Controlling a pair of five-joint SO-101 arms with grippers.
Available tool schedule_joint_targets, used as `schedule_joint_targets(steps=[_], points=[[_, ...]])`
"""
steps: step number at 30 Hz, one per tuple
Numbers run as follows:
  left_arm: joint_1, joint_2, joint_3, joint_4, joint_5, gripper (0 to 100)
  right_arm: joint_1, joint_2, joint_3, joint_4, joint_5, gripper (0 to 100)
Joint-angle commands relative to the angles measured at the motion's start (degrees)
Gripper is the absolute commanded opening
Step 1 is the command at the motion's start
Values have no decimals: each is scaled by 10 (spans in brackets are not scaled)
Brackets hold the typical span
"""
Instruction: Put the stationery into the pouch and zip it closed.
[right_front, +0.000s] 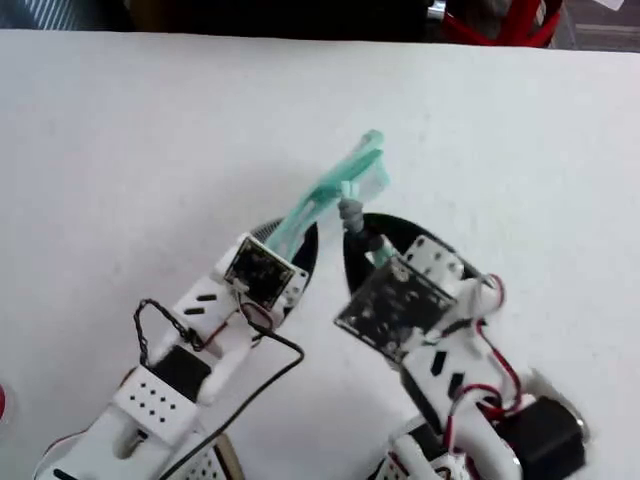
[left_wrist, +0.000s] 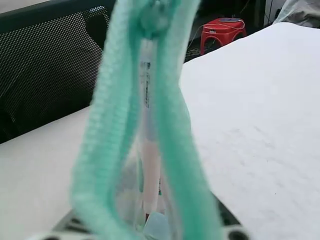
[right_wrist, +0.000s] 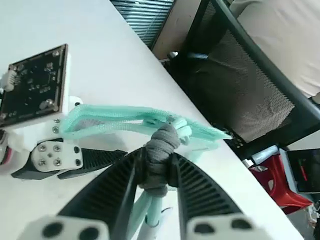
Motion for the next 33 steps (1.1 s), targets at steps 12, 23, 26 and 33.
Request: schedule_joint_targets(steps=[12,23,26,33], points=[[-1,-5,-79,50,-2,24,-272,2,4,121,36,18],[-1,-5,-90,62,-2,24,-152,-3,-36,115,40,18],[-1,-5,-90,63,-2,24,-10,-4,-59,51,20,21],[25,-5,-91,83,-3,24,191,-1,11,-110,-329,24]])
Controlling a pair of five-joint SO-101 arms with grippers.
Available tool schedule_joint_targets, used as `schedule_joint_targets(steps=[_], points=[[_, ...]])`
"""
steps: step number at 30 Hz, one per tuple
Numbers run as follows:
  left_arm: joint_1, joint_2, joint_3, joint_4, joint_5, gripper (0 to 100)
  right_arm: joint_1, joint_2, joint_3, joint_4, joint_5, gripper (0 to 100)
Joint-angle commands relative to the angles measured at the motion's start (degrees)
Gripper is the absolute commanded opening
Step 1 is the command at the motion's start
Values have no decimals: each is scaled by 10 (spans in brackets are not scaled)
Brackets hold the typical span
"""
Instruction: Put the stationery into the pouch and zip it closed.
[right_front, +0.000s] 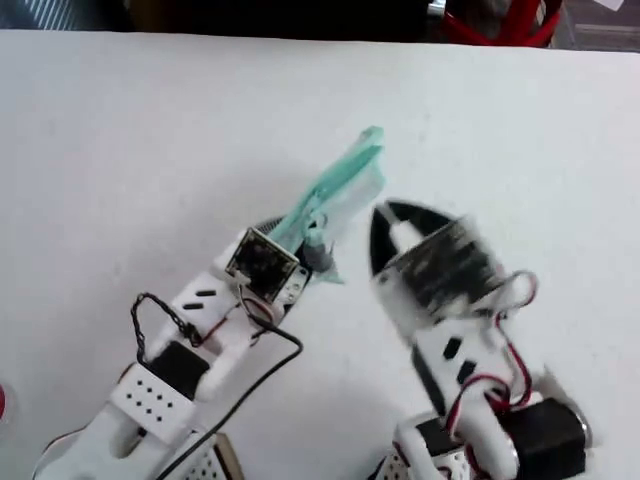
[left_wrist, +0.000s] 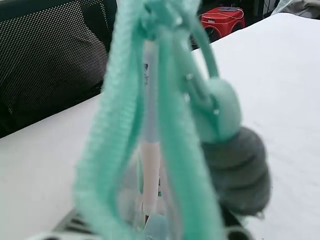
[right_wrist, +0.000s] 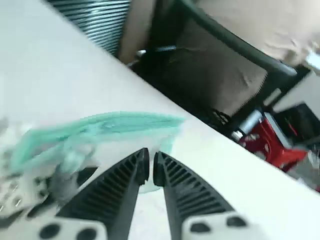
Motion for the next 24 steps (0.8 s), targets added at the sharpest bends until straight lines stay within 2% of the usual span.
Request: schedule_joint_targets(steps=[1,6,7,9,11,12,15,16,19,22,24], points=[[25,-5,-47,9,-4,24,57,3,-2,-44,-178,40],[27,-5,-44,9,-3,24,14,7,-50,-21,-265,254],[26,-5,-44,9,-4,24,9,7,-62,-17,-280,274],[23,-5,-44,7,-5,24,9,20,-90,0,-250,277],[22,-5,-44,6,-6,24,9,55,-124,44,-162,263],[22,-5,-44,8,-6,24,9,78,-135,69,-85,255],[24,-5,-47,21,-28,24,19,127,-136,144,210,224],[28,-5,-48,33,-44,24,21,130,-131,163,273,212],[45,-5,-71,81,-85,24,36,109,-117,180,343,197],[50,-5,-112,164,-152,24,39,67,-114,189,378,198],[51,-5,-136,222,-191,24,38,33,-118,233,428,201]])
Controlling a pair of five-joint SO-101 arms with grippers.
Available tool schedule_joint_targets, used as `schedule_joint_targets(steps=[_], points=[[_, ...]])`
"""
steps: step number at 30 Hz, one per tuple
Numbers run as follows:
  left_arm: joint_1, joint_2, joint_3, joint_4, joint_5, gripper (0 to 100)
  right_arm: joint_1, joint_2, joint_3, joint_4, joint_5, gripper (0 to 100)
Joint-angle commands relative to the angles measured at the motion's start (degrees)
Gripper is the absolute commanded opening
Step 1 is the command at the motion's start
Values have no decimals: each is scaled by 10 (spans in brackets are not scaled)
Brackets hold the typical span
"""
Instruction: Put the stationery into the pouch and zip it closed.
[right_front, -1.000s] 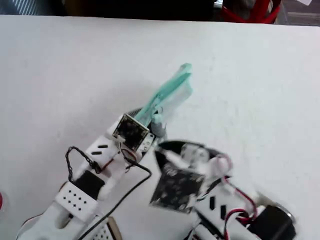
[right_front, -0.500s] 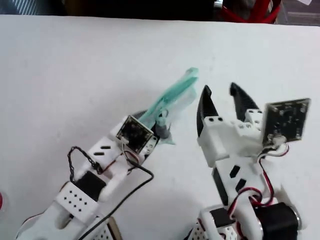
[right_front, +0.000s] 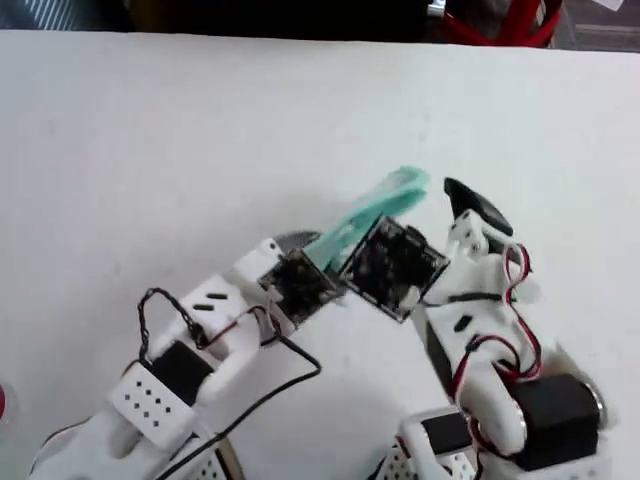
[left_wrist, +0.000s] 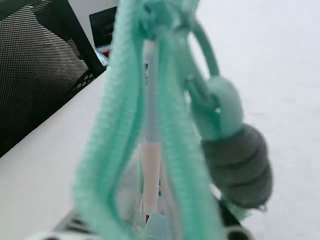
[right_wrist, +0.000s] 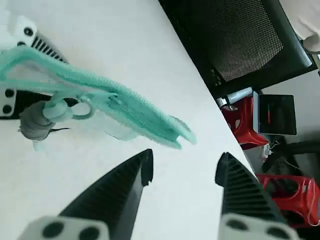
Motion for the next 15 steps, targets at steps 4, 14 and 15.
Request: schedule_joint_targets(steps=[4,14,15], points=[[8,-5,-95,140,-90,24,7,-112,1,107,159,345],[47,-5,-94,189,-123,24,28,-169,171,55,253,372],[47,-5,-94,188,-123,24,22,-168,180,41,253,372]])
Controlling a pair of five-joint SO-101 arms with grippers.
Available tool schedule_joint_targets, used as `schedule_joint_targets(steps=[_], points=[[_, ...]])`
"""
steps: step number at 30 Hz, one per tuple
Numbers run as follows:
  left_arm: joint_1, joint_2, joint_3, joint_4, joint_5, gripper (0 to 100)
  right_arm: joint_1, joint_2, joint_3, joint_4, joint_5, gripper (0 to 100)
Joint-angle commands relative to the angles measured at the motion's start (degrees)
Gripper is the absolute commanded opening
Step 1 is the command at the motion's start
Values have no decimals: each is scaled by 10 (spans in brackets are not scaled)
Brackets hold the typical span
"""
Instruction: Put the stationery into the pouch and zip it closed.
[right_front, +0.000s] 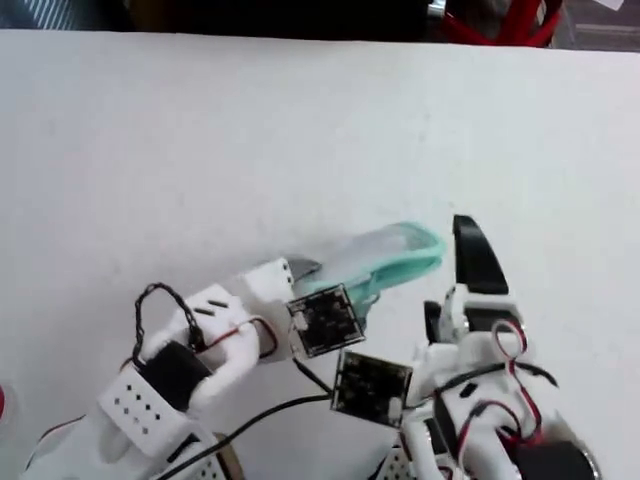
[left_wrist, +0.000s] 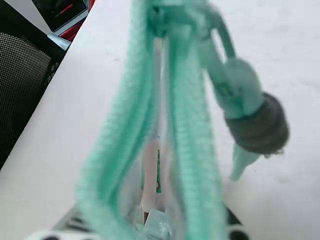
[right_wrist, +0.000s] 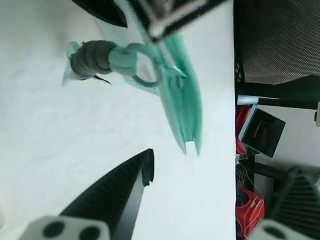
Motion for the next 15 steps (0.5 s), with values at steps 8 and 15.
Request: schedule_joint_targets(steps=[8,15], points=[[11,-3,-29,4,-3,24,-51,0,139,-139,6,369],[11,-3,-29,2,-3,24,-39,-7,186,-193,6,91]])
